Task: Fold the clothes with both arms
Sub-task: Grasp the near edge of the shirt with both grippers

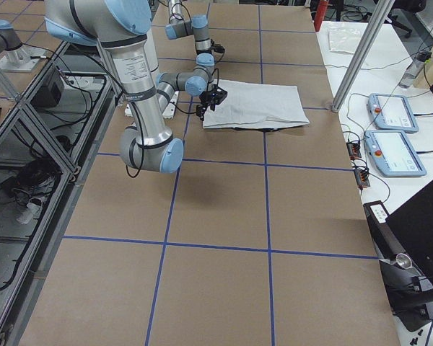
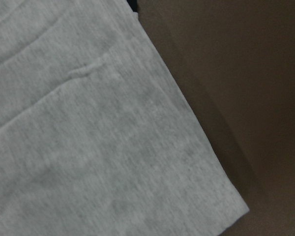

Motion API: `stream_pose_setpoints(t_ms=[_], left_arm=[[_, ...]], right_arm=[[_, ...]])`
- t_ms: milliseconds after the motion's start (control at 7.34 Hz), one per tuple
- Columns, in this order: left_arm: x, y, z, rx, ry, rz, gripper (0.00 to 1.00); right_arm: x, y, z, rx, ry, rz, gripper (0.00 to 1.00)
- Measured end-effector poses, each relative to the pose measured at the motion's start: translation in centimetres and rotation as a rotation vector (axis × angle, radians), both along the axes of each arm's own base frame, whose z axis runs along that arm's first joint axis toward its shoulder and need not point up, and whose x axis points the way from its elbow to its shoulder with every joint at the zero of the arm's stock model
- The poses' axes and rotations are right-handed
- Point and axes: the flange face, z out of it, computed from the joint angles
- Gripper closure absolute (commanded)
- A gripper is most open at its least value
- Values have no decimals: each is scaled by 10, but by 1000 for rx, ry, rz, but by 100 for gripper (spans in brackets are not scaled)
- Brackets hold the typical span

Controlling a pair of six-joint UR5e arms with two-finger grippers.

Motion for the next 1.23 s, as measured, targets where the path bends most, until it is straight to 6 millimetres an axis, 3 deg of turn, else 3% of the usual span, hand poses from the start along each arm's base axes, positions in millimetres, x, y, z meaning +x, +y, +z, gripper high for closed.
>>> stream_pose_setpoints(t_ms=[409,954,1090,1227], left_arm=[[1,0,-2,0,3,2,100],[1,-1,-2,1,2,0,100],[1,-1,-2,1,2,0,100],[1,-1,-2,1,2,0,100]], right_arm=[[-11,4,14,9,31,-1,1],[-17,12,17,12,36,-13,5],[-17,13,17,12,37,-14,16],[-17,13,17,12,36,-14,38]])
